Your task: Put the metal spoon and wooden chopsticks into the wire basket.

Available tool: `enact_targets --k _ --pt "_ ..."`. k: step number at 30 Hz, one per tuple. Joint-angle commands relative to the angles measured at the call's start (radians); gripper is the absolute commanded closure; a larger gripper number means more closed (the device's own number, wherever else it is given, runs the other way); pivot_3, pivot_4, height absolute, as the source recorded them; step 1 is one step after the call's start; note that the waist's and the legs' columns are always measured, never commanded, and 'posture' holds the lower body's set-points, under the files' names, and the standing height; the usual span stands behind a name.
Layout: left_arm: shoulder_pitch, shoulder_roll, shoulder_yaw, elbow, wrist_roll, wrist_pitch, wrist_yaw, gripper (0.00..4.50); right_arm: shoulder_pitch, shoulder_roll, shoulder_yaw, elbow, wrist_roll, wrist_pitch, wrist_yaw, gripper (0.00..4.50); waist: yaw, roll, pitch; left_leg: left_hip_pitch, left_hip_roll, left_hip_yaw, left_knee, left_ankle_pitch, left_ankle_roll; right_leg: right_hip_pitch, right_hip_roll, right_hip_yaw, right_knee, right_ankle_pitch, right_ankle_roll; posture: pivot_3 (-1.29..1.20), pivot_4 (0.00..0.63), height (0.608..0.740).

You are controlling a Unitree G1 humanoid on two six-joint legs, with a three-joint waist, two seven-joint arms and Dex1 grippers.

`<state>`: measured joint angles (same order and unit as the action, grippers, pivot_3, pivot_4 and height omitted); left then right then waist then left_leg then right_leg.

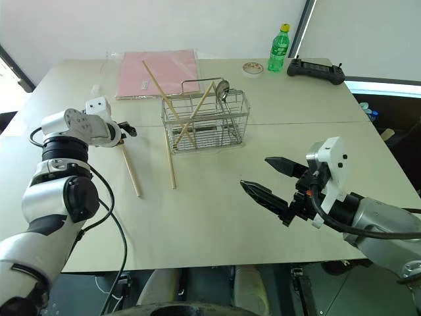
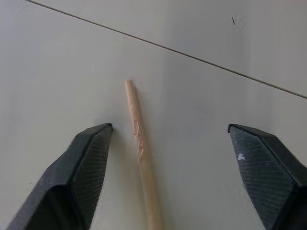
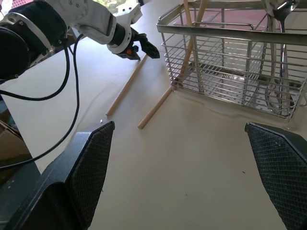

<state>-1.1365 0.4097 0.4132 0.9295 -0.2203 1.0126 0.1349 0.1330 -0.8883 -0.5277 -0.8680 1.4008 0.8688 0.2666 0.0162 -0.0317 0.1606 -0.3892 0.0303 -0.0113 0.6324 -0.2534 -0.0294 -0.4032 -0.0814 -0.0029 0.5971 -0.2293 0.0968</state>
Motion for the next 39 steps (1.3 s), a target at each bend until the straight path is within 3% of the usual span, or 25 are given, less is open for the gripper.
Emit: enact_targets --k 1,5,12,17,22,26,31,39 --pt "-0.028 0.004 0.014 0.083 -0.007 -0.035 0.010 2.39 0.016 -0.023 -0.032 -0.028 0.034 -0.039 -0.017 0.00 0.001 0.000 0.000 0.000 0.000 0.000 0.000 0.000 0.000 0.000 0.000 0.000 0.000 0.000 0.000 0.00 0.150 0.721" --pt "-0.043 0.013 0.020 0.128 -0.014 -0.056 0.021 4.47 0.037 -0.036 -0.045 -0.026 0.042 -0.057 -0.022 0.00 0.004 0.000 0.000 0.000 0.000 0.000 0.001 0.000 0.000 0.001 -0.001 0.000 0.000 0.000 0.000 0.00 0.150 0.721" --pt "-0.060 0.017 0.039 0.166 -0.029 -0.060 0.041 4.47 0.053 -0.055 -0.056 -0.014 0.057 -0.084 -0.031 0.00 0.022 0.000 0.000 0.000 0.000 0.001 0.001 0.000 0.000 0.001 0.000 0.000 0.000 0.000 0.000 0.00 0.150 0.721" --pt "-0.097 0.026 0.024 0.085 -0.049 -0.184 -0.089 4.47 0.060 -0.057 -0.051 -0.005 0.060 -0.095 -0.030 0.00 0.024 -0.002 0.001 -0.001 0.000 0.001 0.000 0.000 0.000 0.000 0.000 0.000 -0.001 0.000 0.000 0.00 0.150 0.721" --pt "-0.141 0.066 0.008 -0.115 -0.092 -0.475 -0.346 4.47 0.067 -0.071 -0.060 0.006 0.080 -0.093 -0.030 0.00 0.022 -0.003 0.002 -0.003 0.000 0.001 0.000 0.000 0.000 -0.002 -0.001 0.000 -0.002 0.000 0.000 0.00 0.150 0.721" --pt "-0.156 0.068 0.016 -0.371 -0.203 -0.585 -0.535 4.47 0.086 -0.076 -0.068 0.003 0.096 -0.095 -0.041 0.00 0.022 -0.003 0.002 -0.003 0.001 0.002 -0.002 0.000 0.000 -0.002 -0.001 0.000 -0.003 0.000 0.000 0.00 0.150 0.721" --pt "-0.235 0.004 -0.009 -0.496 -0.302 -0.568 -0.582 4.47 0.092 -0.069 -0.050 -0.007 0.115 -0.110 -0.073 0.00 0.026 -0.002 0.001 -0.002 0.001 0.002 0.000 0.000 0.000 0.000 -0.001 0.000 -0.003 0.000 0.000 0.00 0.150 0.721" --pt "-0.176 -0.131 -0.130 -0.432 -0.275 -0.593 -0.659 4.47 0.116 -0.046 -0.050 -0.044 0.113 -0.152 -0.126 0.00 0.019 -0.001 0.001 -0.001 0.001 0.002 0.010 0.000 0.000 0.006 0.000 0.000 -0.003 0.000 0.000 0.00 0.150 0.721"
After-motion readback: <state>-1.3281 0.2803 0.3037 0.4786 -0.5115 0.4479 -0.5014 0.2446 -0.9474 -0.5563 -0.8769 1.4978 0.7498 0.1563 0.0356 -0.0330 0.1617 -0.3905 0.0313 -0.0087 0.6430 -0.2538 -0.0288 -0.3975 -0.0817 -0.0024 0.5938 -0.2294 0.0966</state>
